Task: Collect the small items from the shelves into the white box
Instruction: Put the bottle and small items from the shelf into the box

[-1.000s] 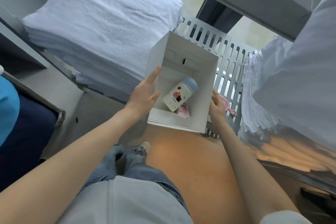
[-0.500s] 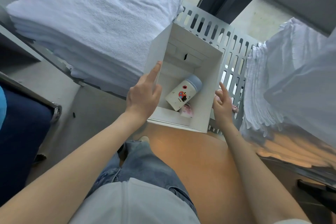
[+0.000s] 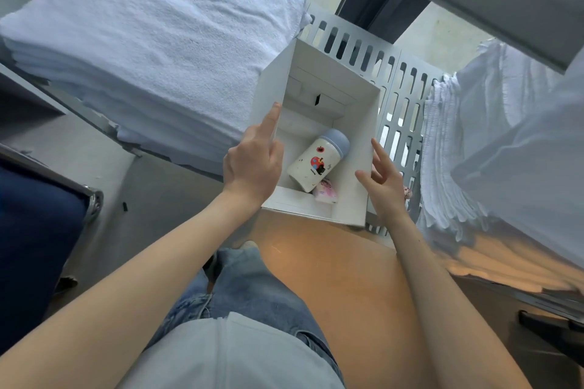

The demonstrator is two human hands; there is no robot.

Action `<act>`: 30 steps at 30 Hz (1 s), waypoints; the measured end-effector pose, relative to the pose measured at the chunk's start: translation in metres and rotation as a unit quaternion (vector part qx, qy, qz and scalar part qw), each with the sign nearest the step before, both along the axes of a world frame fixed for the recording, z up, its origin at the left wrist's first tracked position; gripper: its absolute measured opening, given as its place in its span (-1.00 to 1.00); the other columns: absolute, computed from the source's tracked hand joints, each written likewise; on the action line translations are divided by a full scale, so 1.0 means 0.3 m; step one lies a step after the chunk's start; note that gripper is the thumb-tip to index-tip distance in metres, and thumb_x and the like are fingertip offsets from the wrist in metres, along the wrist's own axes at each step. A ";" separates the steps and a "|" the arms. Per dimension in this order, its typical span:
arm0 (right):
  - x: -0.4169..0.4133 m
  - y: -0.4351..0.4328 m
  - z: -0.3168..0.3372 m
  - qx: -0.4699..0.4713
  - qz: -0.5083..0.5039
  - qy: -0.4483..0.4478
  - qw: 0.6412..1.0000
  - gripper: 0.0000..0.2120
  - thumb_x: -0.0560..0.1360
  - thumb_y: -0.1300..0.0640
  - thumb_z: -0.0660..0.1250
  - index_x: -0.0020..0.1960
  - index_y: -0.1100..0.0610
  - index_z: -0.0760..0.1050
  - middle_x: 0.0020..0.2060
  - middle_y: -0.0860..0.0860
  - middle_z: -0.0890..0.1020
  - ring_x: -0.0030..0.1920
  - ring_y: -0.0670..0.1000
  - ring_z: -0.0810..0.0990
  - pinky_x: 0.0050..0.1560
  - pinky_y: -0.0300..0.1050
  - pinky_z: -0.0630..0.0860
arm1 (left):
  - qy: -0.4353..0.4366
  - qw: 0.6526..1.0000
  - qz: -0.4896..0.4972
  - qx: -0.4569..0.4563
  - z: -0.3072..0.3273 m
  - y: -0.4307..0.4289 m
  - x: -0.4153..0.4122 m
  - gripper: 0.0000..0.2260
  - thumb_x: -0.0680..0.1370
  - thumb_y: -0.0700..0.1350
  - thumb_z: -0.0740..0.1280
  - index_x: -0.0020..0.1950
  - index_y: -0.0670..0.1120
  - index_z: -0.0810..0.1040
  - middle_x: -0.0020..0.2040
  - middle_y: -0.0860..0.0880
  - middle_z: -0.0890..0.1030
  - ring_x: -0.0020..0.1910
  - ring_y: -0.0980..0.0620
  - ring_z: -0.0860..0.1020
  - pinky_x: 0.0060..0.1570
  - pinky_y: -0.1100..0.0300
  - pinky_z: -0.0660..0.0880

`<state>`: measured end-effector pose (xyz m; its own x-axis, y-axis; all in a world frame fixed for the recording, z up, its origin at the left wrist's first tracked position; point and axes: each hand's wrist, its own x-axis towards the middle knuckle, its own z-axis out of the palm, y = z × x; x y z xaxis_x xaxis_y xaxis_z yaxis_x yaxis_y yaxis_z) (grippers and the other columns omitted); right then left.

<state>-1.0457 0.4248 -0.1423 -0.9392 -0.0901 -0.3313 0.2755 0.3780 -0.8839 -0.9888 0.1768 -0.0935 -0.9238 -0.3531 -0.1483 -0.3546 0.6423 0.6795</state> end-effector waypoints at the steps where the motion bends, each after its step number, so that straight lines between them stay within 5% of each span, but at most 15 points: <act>1: -0.006 0.009 -0.004 -0.005 0.004 0.001 1.000 -0.39 0.56 0.32 0.30 0.50 -0.11 0.27 0.39 -0.01 0.44 0.25 -0.16 0.52 0.03 -0.40 0.50 | -0.001 1.000 0.000 0.000 -0.001 0.000 -0.003 -0.47 0.60 -0.11 0.11 0.55 0.22 0.10 0.15 -0.10 0.55 -0.14 -0.24 0.54 -0.12 0.03 0.38; 4: -0.018 0.040 -0.022 -0.029 -0.035 0.022 0.999 -0.51 0.60 0.20 0.26 0.50 0.05 0.28 0.38 0.10 0.46 0.30 0.02 0.51 0.15 -0.21 0.54 | 0.001 1.000 -0.001 0.000 -0.011 -0.008 0.002 -0.46 0.60 -0.11 0.10 0.55 0.23 0.09 0.18 -0.09 0.54 -0.16 -0.24 0.53 -0.10 -0.02 0.47; 7: -0.034 0.099 -0.076 0.094 -0.091 0.033 0.991 -0.54 0.59 0.19 0.27 0.47 0.15 0.34 0.37 0.15 0.47 0.34 0.10 0.47 0.37 0.07 0.40 | 0.005 1.000 0.000 0.009 -0.011 -0.008 0.007 -0.46 0.61 -0.11 0.10 0.55 0.23 0.10 0.23 -0.09 0.53 -0.13 -0.24 0.54 -0.05 -0.09 0.51; 11: -0.062 0.151 -0.140 0.276 0.028 0.021 0.960 -0.40 0.50 0.21 0.37 0.50 0.06 0.28 0.41 0.10 0.41 0.37 0.14 0.39 0.40 0.02 0.29 | 0.009 1.000 0.003 0.009 -0.016 -0.005 0.008 -0.47 0.61 -0.10 0.11 0.54 0.24 0.10 0.29 -0.08 0.51 -0.07 -0.25 0.56 0.00 -0.11 0.51; 18: -0.112 0.154 -0.180 0.286 -0.011 -0.032 0.958 -0.28 0.48 0.41 0.34 0.54 0.29 0.08 0.51 0.23 0.19 0.50 0.18 0.17 0.34 -0.19 0.08 | 0.006 1.000 0.006 0.009 -0.016 -0.012 0.012 -0.46 0.61 -0.10 0.12 0.54 0.27 0.10 0.27 -0.09 0.52 -0.08 -0.25 0.54 -0.04 -0.04 0.48; 22: -0.118 0.157 -0.187 0.331 0.025 -0.106 0.937 -0.41 0.59 0.29 0.25 0.54 0.26 0.08 0.49 0.21 0.24 0.47 0.20 0.24 0.24 -0.19 0.15 | 0.002 1.000 0.004 0.009 -0.015 -0.010 0.013 -0.46 0.61 -0.10 0.13 0.54 0.27 0.10 0.28 -0.09 0.52 -0.07 -0.24 0.54 -0.04 -0.04 0.46; 30: -0.084 0.177 -0.245 0.464 0.058 -0.047 0.883 -0.51 0.51 -0.07 0.29 0.41 -0.05 0.33 0.25 0.16 0.54 0.19 0.28 0.49 0.15 0.14 0.46 | -0.001 1.000 0.000 0.012 -0.017 -0.015 0.015 -0.47 0.61 -0.10 0.11 0.53 0.26 0.11 0.23 -0.10 0.53 -0.12 -0.22 0.53 -0.07 -0.01 0.45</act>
<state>-1.0710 0.4778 -0.2159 -0.9057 0.1673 -0.3894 0.2432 0.9577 -0.1541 -0.9844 0.1722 -0.0984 -0.9235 -0.3492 -0.1588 -0.3562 0.6266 0.6932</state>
